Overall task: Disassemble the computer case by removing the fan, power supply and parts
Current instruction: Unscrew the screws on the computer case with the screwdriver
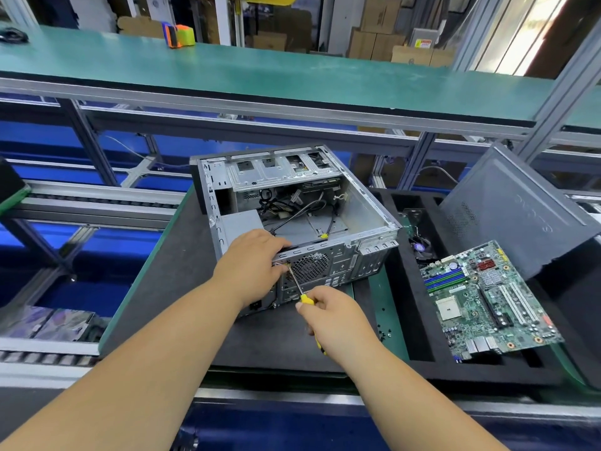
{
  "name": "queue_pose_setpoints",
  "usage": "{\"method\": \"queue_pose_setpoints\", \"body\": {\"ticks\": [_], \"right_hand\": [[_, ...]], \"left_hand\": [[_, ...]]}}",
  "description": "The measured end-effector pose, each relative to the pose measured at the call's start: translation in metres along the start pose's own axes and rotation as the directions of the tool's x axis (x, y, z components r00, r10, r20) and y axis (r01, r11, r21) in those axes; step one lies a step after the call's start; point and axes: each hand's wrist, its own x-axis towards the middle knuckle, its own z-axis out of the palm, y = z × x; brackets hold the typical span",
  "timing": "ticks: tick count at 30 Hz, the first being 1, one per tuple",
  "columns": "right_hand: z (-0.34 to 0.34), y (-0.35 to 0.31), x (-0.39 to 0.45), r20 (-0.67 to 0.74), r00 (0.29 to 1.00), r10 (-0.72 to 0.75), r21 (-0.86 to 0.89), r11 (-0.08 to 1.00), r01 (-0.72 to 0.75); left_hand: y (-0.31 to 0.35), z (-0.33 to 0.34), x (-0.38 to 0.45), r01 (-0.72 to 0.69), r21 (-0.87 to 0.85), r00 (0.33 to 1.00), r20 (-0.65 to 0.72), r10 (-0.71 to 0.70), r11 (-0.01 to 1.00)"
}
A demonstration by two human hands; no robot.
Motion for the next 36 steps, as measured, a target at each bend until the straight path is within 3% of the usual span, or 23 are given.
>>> {"method": "queue_pose_setpoints", "body": {"ticks": [7,11,36], "right_hand": [[-0.0045,0.0004,0.0023,-0.014,1.000,0.004,-0.015,1.000,-0.004],[-0.0025,0.0022,0.0032,0.003,0.999,0.049,0.077,0.996,-0.049],[-0.0040,0.0019,0.0077,0.001,0.999,0.047,0.045,0.998,-0.047]], "left_hand": [[0.0034,-0.0010,-0.0003,0.025,-0.019,0.999,-0.041,-0.026,0.999],[0.0057,-0.0006,-0.0003,0.063,-0.020,0.997,-0.045,-0.063,0.998],[0.0048,-0.0001,0.0000,0.080,-0.021,0.995,-0.050,-0.081,0.997]]}}
